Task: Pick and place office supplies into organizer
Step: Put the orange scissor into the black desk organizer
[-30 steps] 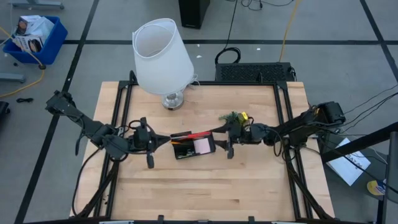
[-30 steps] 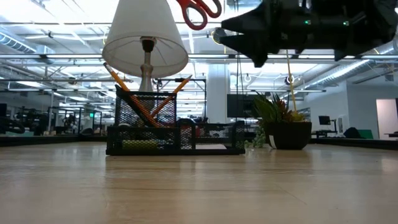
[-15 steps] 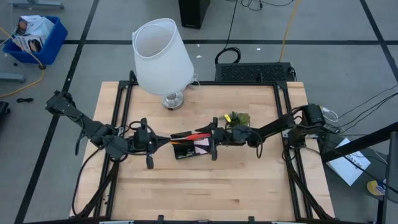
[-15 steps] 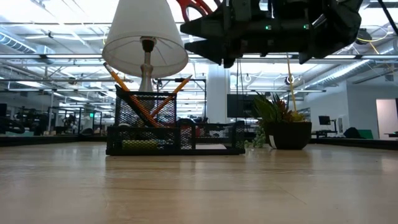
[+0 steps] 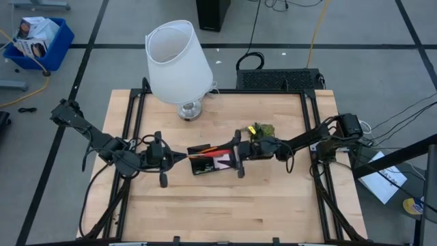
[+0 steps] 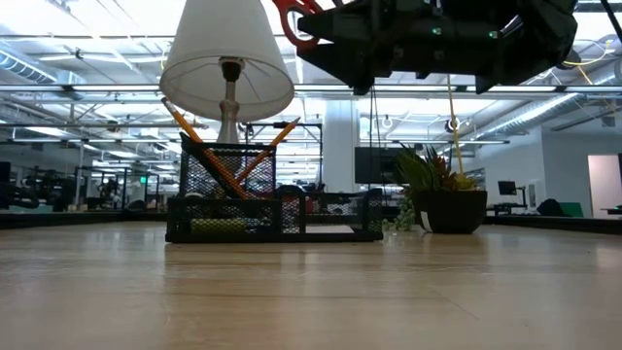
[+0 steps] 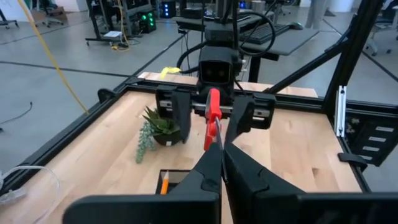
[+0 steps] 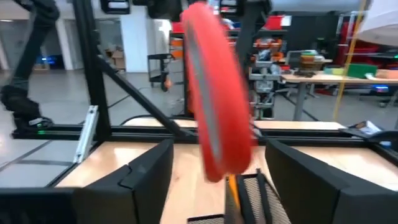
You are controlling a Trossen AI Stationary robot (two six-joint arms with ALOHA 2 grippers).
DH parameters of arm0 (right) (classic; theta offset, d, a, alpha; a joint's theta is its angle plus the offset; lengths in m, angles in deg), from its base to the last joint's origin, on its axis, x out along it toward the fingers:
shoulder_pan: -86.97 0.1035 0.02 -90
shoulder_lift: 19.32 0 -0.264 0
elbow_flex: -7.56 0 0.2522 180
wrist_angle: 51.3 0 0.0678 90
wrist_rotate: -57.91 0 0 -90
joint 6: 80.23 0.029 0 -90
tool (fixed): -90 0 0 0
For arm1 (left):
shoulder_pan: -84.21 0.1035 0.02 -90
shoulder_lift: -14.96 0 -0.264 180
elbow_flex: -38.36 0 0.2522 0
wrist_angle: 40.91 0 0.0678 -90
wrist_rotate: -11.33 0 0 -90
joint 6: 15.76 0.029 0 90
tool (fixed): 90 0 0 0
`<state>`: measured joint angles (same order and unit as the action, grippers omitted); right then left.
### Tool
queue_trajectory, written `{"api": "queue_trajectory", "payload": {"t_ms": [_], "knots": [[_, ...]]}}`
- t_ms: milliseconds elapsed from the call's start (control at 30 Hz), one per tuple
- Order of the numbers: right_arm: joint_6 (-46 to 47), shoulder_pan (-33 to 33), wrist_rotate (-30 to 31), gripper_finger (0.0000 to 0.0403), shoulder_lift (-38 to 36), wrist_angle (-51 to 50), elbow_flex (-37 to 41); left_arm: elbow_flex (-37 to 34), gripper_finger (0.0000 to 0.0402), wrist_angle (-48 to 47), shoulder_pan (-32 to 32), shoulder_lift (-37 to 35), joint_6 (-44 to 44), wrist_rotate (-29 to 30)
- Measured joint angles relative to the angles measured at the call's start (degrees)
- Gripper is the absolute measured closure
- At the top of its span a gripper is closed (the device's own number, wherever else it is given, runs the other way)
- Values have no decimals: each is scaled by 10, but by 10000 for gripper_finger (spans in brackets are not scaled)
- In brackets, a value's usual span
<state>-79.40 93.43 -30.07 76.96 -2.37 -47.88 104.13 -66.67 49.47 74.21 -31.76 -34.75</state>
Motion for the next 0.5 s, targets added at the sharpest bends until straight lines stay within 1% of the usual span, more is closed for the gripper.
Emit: {"api": "queue_trajectory", "payload": {"t_ms": [100, 200, 433, 500], "knots": [[0, 0, -7, 187, 0, 1, 0, 0, 393, -1, 0, 0, -5, 0], [-3, 0, -7, 231, 0, 1, 0, 0, 397, -3, 0, 0, -6, 0], [-17, 0, -11, 376, 0, 9, 0, 0, 395, -3, 0, 0, -6, 0], [-18, 0, -11, 379, 0, 9, 0, 0, 397, -3, 0, 0, -8, 0]]}}
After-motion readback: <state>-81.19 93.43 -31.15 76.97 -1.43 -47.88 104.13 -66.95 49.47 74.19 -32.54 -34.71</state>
